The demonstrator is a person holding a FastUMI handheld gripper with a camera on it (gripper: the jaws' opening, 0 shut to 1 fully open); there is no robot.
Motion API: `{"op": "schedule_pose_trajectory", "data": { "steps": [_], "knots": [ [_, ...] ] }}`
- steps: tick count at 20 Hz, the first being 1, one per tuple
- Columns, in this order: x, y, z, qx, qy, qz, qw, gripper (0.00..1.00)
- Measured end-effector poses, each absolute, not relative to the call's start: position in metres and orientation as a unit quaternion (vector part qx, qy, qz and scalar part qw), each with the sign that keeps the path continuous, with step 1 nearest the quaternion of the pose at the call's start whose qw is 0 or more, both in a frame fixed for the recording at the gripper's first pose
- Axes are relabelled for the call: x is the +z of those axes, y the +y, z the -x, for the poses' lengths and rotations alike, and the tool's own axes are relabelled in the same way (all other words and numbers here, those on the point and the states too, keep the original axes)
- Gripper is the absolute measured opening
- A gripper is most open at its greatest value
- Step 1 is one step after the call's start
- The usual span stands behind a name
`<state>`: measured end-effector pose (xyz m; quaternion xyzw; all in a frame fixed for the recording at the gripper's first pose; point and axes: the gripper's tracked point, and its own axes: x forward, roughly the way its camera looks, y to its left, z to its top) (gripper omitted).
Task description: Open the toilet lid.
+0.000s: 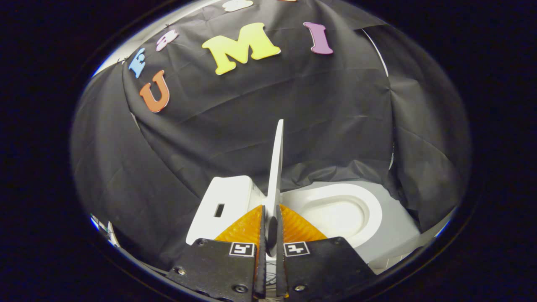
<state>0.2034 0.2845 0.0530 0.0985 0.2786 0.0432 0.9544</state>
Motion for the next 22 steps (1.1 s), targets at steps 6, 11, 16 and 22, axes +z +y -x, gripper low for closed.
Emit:
{"op": "schedule_pose_trajectory", "data": {
  "steps": [6,11,16,22],
  "knots": [
    [0.055,0.33,-0.199,0.062,0.269,-0.059,0.959,0.12],
    [0.055,0.36,-0.201,0.078,0.27,-0.05,0.958,0.12],
    [0.051,0.388,-0.198,0.097,0.268,-0.026,0.958,0.12],
    [0.046,0.418,-0.197,0.115,0.266,-0.019,0.957,0.13]
  ]
}}
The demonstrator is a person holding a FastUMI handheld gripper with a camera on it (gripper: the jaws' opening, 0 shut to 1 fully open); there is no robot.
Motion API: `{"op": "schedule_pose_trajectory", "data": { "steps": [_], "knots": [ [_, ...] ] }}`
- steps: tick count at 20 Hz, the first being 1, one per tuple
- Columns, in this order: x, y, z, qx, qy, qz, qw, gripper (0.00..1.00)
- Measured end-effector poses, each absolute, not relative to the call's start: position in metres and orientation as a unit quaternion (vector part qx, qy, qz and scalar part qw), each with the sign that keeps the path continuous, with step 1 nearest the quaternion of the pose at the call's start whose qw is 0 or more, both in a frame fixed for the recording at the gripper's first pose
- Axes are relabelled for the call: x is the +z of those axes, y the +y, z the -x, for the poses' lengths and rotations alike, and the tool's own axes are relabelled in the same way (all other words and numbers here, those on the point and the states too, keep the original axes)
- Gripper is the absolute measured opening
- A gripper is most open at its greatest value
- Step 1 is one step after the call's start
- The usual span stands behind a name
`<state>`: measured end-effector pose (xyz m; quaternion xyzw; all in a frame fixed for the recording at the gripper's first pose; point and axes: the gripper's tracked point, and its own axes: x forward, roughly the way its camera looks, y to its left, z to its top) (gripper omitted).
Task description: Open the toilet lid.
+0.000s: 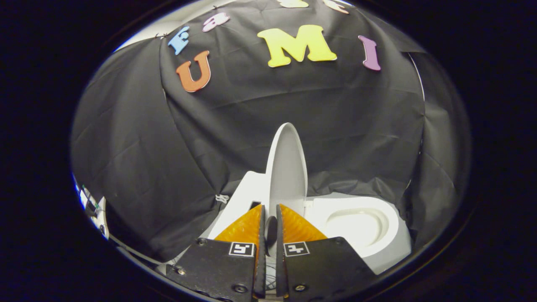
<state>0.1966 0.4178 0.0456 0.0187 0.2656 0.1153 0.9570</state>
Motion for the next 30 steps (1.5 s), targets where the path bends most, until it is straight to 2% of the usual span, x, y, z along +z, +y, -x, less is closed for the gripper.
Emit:
{"op": "schedule_pose_trajectory", "data": {
  "steps": [21,26,27,30],
  "knots": [
    [0.021,0.505,-0.2,0.181,0.251,0.06,0.949,0.13],
    [0.025,0.502,-0.202,0.182,0.23,0.087,0.952,0.14],
    [0.023,0.5,-0.203,0.19,0.227,0.083,0.952,0.16],
    [0.02,0.488,-0.198,0.203,0.241,0.076,0.946,0.38]
  ]
}}
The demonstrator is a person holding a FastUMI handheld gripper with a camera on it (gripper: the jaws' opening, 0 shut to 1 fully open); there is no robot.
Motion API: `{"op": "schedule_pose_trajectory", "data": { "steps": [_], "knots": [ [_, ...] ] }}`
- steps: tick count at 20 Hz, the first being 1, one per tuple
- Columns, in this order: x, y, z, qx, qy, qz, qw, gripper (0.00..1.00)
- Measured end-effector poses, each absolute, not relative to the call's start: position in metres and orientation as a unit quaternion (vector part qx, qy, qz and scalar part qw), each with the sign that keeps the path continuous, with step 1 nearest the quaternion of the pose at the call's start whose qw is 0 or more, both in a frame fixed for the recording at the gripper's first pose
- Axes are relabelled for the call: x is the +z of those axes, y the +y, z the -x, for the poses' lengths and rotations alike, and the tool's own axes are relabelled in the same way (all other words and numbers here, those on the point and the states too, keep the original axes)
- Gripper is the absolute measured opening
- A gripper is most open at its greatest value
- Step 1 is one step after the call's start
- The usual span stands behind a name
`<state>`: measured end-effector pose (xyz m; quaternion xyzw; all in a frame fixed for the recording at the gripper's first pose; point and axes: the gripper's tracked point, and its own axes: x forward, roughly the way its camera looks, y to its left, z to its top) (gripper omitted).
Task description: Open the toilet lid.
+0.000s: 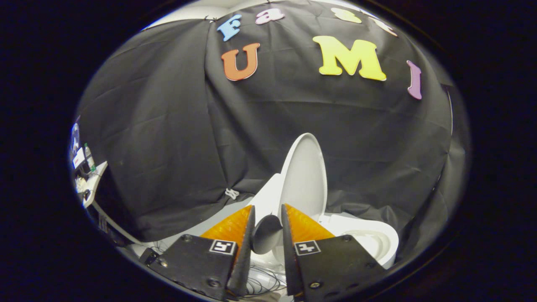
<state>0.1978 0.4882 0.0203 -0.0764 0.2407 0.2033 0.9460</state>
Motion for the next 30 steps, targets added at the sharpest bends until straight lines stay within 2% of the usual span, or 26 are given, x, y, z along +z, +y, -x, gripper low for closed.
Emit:
{"op": "schedule_pose_trajectory", "data": {
  "steps": [2,5,10,11,12,14,20,26,30],
  "knots": [
    [0.022,0.48,-0.19,0.209,0.252,0.06,0.943,0.47],
    [0.026,0.469,-0.184,0.21,0.245,0.05,0.945,0.48],
    [0.031,0.451,-0.171,0.223,0.227,0.044,0.947,0.74],
    [0.032,0.448,-0.168,0.226,0.224,0.042,0.947,0.75],
    [0.035,0.445,-0.167,0.227,0.22,0.04,0.948,0.81],
    [0.037,0.439,-0.157,0.236,0.211,0.036,0.948,0.83],
    [0.048,0.38,-0.146,0.204,0.173,0.026,0.963,0.93],
    [0.05,0.299,-0.124,0.175,0.137,0.014,0.975,0.94],
    [0.033,0.236,-0.104,0.129,0.13,0.026,0.983,0.95]
  ]
}}
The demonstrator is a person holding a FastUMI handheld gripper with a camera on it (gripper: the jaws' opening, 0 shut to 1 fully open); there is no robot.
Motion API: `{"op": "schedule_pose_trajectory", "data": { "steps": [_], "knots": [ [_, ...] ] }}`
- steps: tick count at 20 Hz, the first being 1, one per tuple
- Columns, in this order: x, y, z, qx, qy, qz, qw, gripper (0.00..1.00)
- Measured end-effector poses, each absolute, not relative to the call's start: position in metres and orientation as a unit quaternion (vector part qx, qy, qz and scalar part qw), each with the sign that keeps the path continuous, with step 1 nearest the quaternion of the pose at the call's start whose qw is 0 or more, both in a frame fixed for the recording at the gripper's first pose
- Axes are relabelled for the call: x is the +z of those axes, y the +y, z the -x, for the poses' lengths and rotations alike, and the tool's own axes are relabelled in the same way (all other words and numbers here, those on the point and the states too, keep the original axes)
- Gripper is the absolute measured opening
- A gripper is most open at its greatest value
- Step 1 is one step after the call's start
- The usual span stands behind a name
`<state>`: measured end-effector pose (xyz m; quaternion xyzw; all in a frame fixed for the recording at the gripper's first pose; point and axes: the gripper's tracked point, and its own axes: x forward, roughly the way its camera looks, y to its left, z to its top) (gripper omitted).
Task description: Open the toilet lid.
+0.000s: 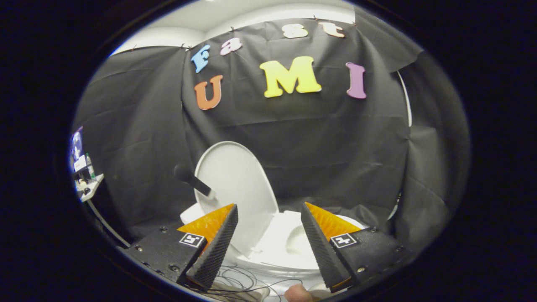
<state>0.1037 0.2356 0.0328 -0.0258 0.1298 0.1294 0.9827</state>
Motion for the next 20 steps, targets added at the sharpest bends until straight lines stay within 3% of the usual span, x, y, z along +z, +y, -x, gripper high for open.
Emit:
{"op": "schedule_pose_trajectory", "data": {
  "steps": [7,20],
  "knots": [
    [0.003,0.14,-0.06,0.052,0.124,0.045,0.99,0.95],
    [-0.017,0.051,0.019,0.016,0.1,0.023,0.995,0.95]
  ]
}}
